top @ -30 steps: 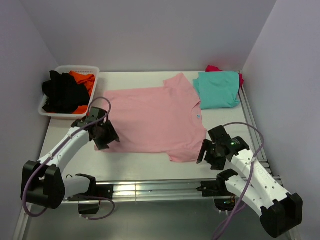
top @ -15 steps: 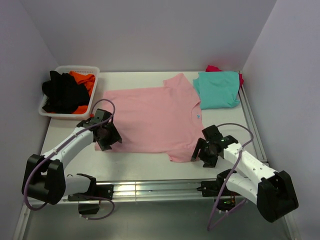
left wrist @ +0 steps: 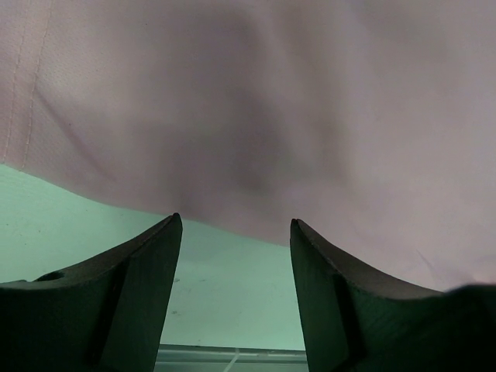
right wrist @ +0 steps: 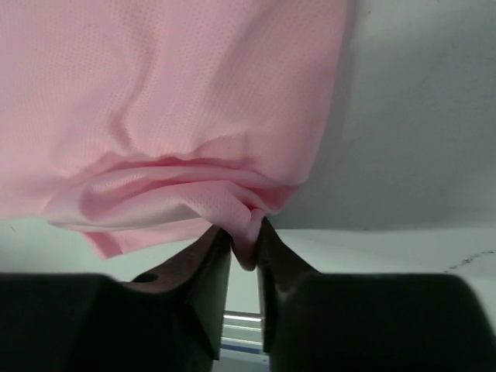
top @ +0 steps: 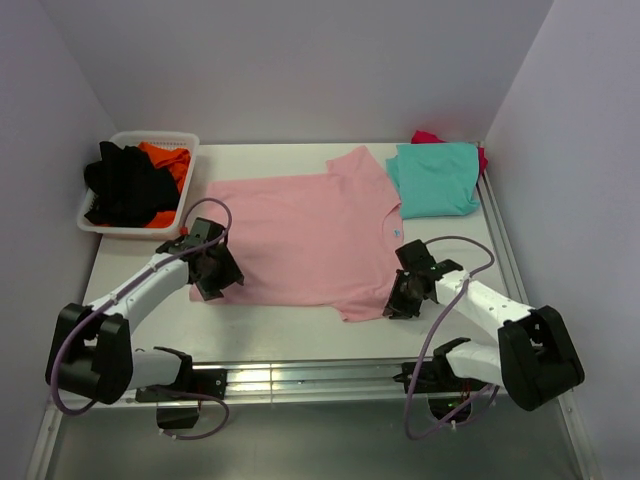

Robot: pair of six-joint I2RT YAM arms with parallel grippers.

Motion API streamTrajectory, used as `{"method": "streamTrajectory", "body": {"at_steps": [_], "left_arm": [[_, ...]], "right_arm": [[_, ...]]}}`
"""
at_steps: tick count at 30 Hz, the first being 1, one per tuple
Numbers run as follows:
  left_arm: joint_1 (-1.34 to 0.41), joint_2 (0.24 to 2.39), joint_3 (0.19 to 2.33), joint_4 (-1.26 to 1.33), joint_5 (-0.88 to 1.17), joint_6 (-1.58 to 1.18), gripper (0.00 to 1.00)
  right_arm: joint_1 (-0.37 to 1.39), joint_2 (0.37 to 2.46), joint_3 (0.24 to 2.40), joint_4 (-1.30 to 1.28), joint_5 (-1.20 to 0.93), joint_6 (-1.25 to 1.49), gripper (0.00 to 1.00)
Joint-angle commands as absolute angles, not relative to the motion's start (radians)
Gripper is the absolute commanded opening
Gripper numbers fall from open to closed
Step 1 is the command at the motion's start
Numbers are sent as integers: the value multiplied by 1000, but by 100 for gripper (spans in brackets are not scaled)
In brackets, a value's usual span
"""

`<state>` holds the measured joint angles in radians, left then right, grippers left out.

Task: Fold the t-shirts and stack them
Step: Flatten the tshirt out

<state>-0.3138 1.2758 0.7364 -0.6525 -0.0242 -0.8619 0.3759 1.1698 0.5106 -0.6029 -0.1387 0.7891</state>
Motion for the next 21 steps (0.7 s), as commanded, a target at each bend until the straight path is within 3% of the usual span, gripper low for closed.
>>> {"method": "streamTrajectory", "body": {"at_steps": [1, 5, 10, 11, 14, 21], "left_arm": [[-314, 1301, 756, -643, -44, -868, 64], [-314, 1342, 784, -719, -80, -888, 65], [-314, 1348, 888, -932, -138, -942, 69], [-314, 1336, 902, -960, -135, -948, 84], [-314, 1286, 934, -1044, -111, -959, 99], [-267, 1216, 841, -1010, -92, -1011, 93]], "right_arm": [[382, 1201, 532, -560, -112, 785, 24], [382, 1197, 549, -587, -110, 784, 7], [382, 1155, 601, -672, -104, 759, 0], [382, 1147, 615, -716, -106, 753, 0], [383, 1105, 692, -816, -118, 733, 0], [382, 1089, 853, -949, -107, 678, 0]]}}
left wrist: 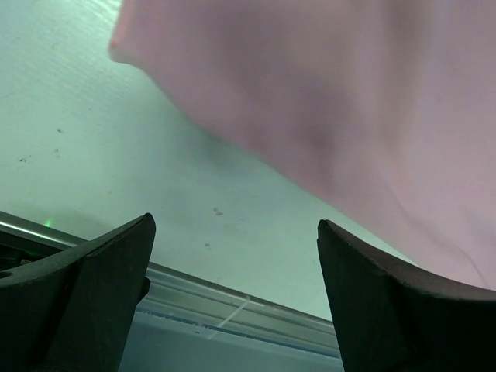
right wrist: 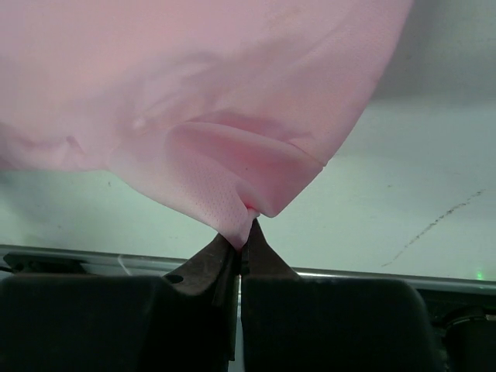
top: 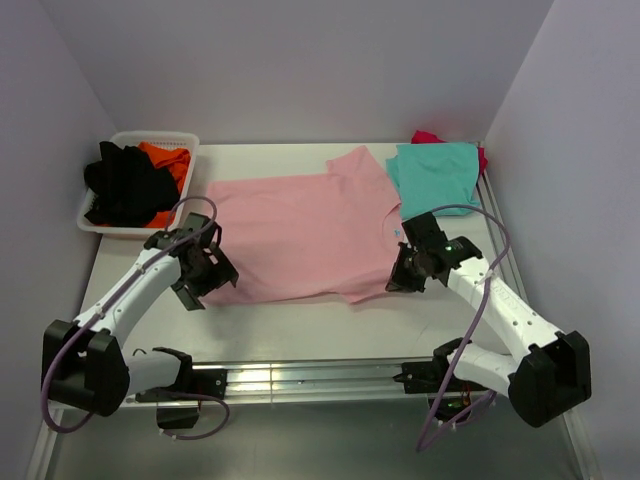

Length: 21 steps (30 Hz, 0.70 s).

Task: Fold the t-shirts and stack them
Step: Flatten the tshirt out, then fold the tshirt

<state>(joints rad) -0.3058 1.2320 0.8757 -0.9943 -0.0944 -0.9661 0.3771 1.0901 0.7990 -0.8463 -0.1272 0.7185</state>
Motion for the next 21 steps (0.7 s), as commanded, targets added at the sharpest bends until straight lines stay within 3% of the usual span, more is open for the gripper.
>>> {"method": "streamTrajectory", "body": {"at_steps": [1, 17, 21], "left_arm": [[-250, 1218, 821, -999, -98, -1018, 91], [-152, 1321, 741, -896, -245, -1150, 87], [-150, 1350, 726, -877, -236, -1158, 79]], "right_arm": [[383, 1095, 859, -956, -110, 673, 0], [382, 1112, 925, -1031, -87, 572, 0], [380, 1124, 927, -1029, -84, 555, 0]]}}
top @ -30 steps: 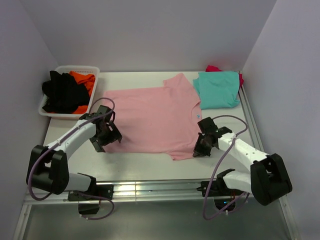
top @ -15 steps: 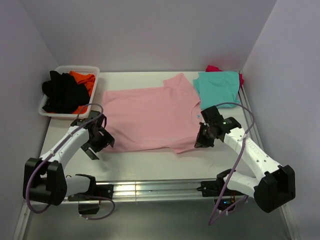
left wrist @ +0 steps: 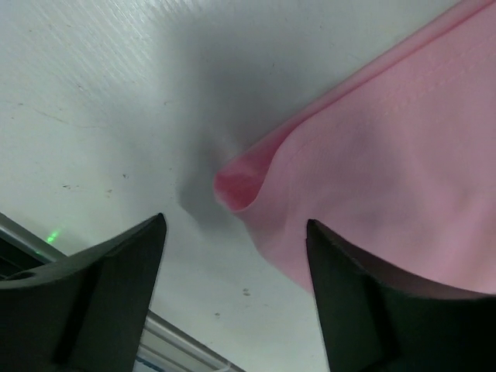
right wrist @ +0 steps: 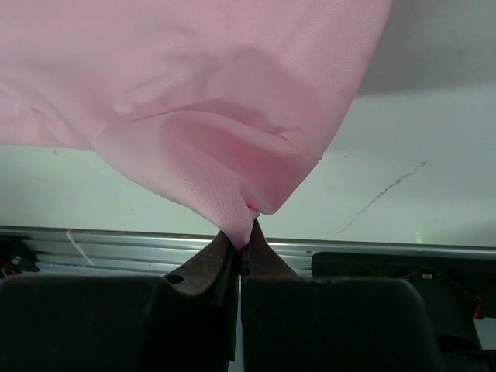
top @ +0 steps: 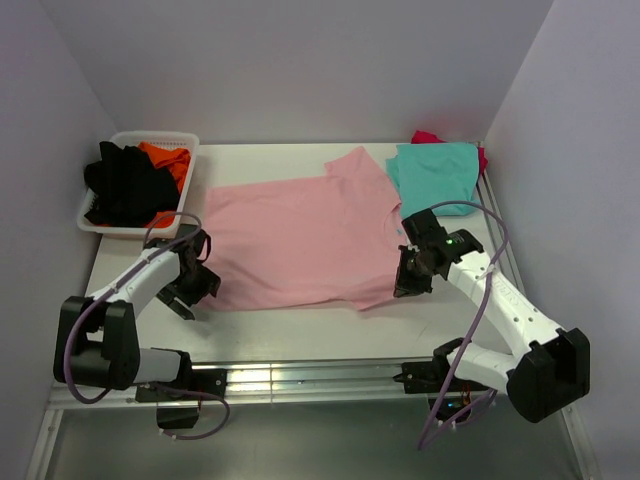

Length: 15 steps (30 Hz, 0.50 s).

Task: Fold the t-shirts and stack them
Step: Fold the tshirt

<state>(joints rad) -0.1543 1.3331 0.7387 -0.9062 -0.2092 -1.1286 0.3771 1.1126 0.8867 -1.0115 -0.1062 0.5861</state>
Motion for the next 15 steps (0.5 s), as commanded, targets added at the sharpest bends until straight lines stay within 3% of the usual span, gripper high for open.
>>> {"method": "streamTrajectory", "body": {"at_steps": [1, 5, 8, 9, 12, 15], "left_arm": [[-150, 1354, 721, -871, -230, -1158, 73], [-150, 1353, 695, -841, -204, -1157, 59], [-150, 1347, 695, -838, -196, -1158, 42], [-150, 1348, 698, -848, -199, -1158, 28], [-150, 1350, 715, -880, -204, -1160, 9], [-152, 1329, 765, -919, -204, -1158, 0]], "right_arm": [[380, 1126, 925, -1026, -84, 552, 0], [377, 1141, 920, -1016, -84, 537, 0], [376, 1149, 916, -1009, -86, 531, 0], [374, 1149, 913, -1008, -87, 531, 0], [371, 1154, 919, -1008, -89, 526, 0], [370, 1157, 933, -1022, -87, 525, 0]]}}
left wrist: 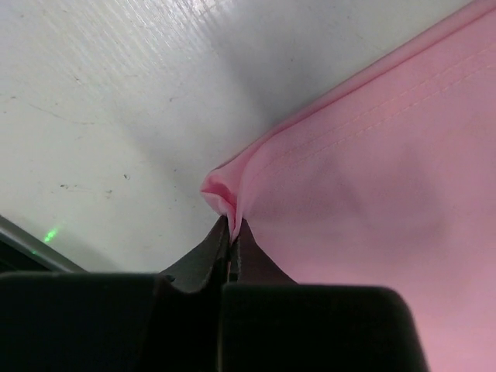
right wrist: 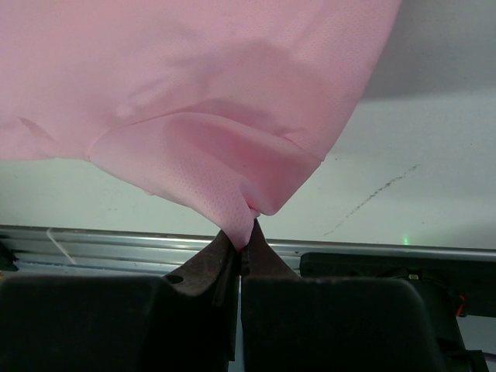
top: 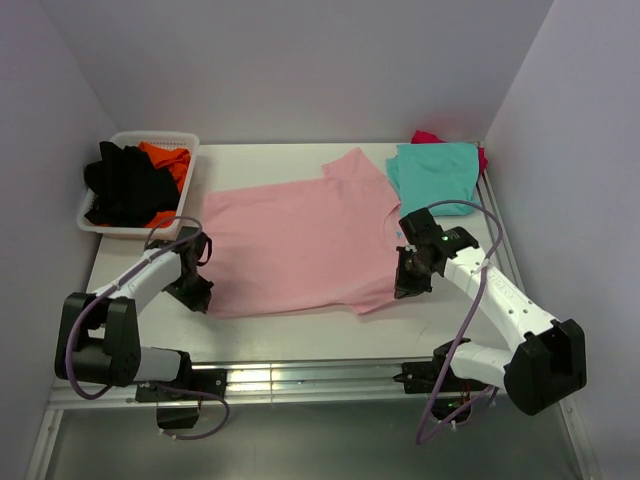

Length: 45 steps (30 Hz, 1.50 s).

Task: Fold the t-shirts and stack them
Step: Fold the tshirt

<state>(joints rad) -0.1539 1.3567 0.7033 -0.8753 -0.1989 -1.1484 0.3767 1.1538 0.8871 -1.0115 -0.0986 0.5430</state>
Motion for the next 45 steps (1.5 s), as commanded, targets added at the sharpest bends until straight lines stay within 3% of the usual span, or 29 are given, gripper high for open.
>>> {"method": "streamTrajectory", "body": {"at_steps": [1, 27, 39, 45], "left_arm": [[-152, 1316, 781, -945, -206, -1157, 0], [-94, 1463, 1212, -1083, -167, -1045, 0], [-17, 1672, 1345, -1011, -147, -1000, 0], [34, 1882, 1472, -992, -152, -993, 1]], "right_arm": [[368, 1158, 937, -1034, -87, 525, 0], [339, 1414, 1226, -1091, -101, 480, 0], [305, 1788, 1569, -1081, -23, 466, 0], [275, 2041, 1779, -1129, 49, 482, 0]]}}
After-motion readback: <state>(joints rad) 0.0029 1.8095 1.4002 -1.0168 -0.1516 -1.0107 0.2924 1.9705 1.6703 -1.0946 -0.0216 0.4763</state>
